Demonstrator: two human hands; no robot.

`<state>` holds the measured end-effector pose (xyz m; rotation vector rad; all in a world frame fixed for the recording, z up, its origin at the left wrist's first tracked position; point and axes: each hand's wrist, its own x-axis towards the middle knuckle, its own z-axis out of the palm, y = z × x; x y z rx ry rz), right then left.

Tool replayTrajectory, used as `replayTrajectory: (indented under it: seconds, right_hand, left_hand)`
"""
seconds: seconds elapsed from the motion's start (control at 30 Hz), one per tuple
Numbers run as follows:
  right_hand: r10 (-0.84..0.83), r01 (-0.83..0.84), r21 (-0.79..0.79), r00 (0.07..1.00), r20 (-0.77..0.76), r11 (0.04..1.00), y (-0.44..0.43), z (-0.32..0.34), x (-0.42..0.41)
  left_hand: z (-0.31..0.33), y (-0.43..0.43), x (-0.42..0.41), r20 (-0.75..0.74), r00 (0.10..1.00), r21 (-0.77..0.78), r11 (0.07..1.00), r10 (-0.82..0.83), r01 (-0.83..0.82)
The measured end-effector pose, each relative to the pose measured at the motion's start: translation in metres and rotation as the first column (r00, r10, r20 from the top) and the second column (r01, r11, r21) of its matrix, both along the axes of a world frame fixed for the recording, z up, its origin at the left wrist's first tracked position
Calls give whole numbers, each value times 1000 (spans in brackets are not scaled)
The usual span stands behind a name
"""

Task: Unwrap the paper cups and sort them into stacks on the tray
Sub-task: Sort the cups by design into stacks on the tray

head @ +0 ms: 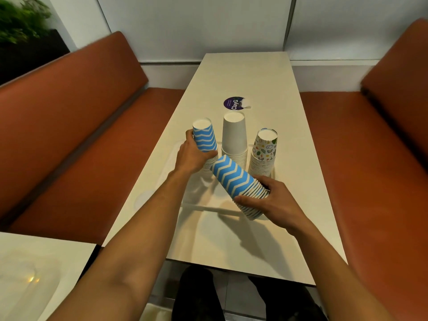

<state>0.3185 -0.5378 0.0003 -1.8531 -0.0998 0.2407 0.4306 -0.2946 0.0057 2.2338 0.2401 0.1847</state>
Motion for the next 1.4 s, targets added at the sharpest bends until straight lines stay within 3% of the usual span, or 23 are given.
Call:
replayTrajectory:
  seconds: [0.2, 0.33, 0.43, 0.67, 0.97, 1.23, 1.4]
  right_hand:
    - [-11, 11, 21, 1000, 4, 1000, 3, 1, -1]
    - [-20, 19, 59, 1000, 14, 998, 6, 2, 0]
    - [-24, 22, 83, 999, 23, 996, 10, 2, 1]
    - [-16, 5, 133, 997, 77, 991, 17, 5, -3]
    - [61, -70, 66, 989, 138, 995, 17, 7, -7]
    - [45, -56, 91, 991, 122, 994, 20, 11, -7]
    - [19, -28, 87, 995, 100, 996, 13, 12, -6]
  left_hand:
    - [12, 6, -8, -19, 999, -101, 994, -37, 35]
    - [29, 2, -36, 84, 989, -230, 968, 123, -101]
    - [37, -8, -68, 138, 962, -408, 899, 234, -160]
    - [21, -49, -134, -74, 991, -612, 789, -109, 41]
    - [8, -53, -148, -82, 990, -676, 736, -115, 29]
    - [16, -50, -147, -39, 999, -626, 780, -26, -4]
    - [27, -32, -128, 49, 993, -632, 773, 111, -55]
